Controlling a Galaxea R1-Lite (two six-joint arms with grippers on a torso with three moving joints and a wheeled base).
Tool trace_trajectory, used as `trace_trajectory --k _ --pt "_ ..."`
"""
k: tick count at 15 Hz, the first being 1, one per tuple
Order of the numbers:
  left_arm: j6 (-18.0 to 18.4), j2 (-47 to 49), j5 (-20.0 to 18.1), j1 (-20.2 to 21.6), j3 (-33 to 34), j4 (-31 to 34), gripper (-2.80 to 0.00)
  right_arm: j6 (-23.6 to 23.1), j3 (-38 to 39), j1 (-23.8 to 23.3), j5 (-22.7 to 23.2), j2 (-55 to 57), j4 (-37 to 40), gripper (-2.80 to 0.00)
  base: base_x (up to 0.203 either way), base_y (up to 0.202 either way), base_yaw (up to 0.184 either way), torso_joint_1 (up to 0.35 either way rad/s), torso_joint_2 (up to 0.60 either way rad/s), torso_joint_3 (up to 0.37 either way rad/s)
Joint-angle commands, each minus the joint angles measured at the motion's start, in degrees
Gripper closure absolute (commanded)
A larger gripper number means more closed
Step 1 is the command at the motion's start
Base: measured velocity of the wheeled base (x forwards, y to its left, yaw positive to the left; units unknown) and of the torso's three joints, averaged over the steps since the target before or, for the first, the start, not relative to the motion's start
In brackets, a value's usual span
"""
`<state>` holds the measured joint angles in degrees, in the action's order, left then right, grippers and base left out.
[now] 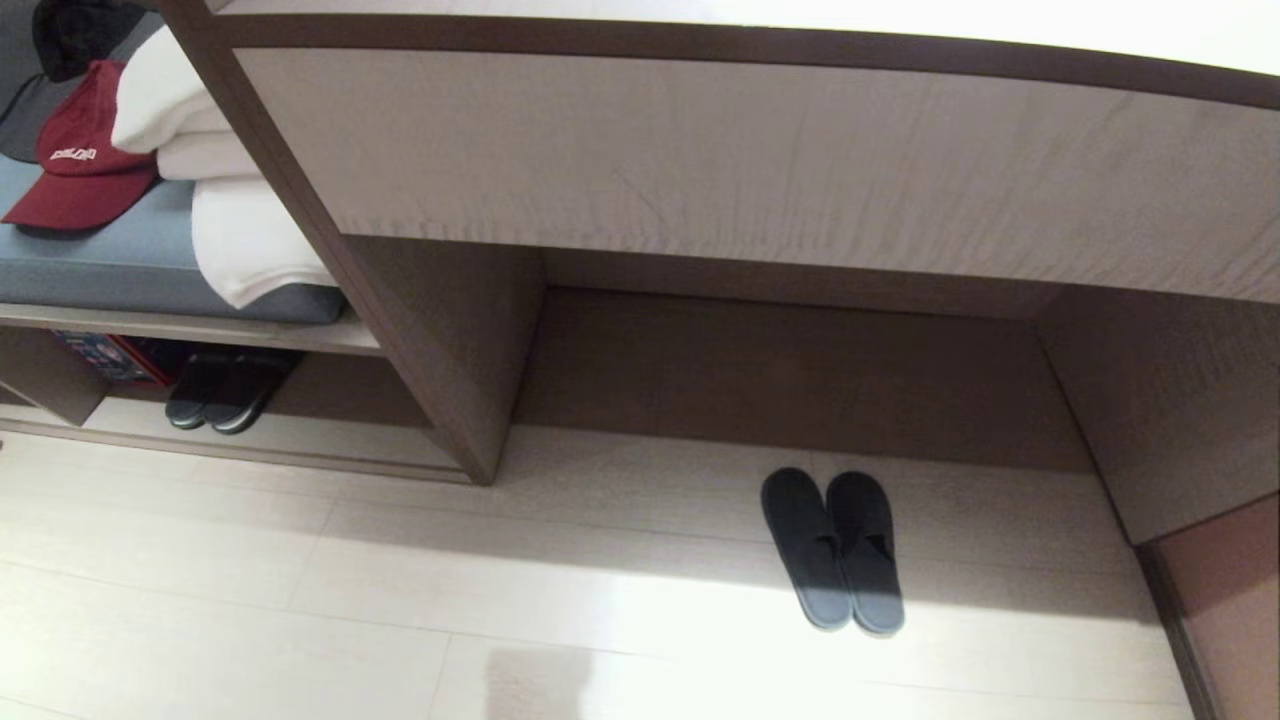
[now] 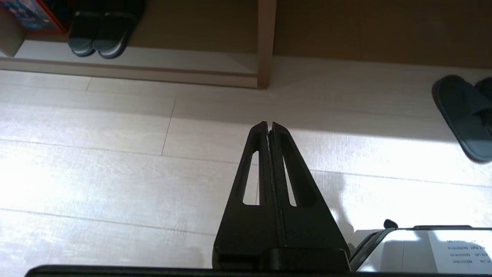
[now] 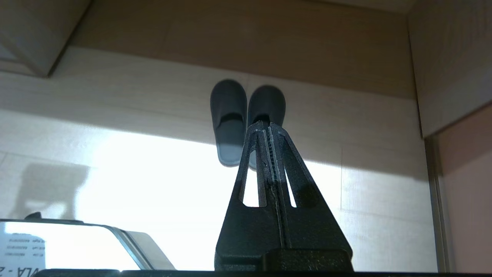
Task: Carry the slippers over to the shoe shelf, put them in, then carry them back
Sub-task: Pick up the slippers on the floor
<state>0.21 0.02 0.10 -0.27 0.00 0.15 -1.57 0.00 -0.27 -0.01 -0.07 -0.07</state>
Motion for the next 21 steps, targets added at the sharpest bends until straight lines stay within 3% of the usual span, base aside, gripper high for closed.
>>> trace_trajectory --k 1,21 --pt "-0.03 -0.02 -0.01 0.00 0.09 -0.15 0.00 -0.10 0.00 0.00 0.01 -0.10 -0.01 0.00 -0.134 0.000 0.002 0.003 0.00 -0.184" --pt "-0.47 0.05 0.08 0.00 0.09 -0.15 0.00 -0.10 0.00 0.00 0.01 -0.10 -0.01 0.00 0.000 0.000 0.000 0.003 0.00 -0.199"
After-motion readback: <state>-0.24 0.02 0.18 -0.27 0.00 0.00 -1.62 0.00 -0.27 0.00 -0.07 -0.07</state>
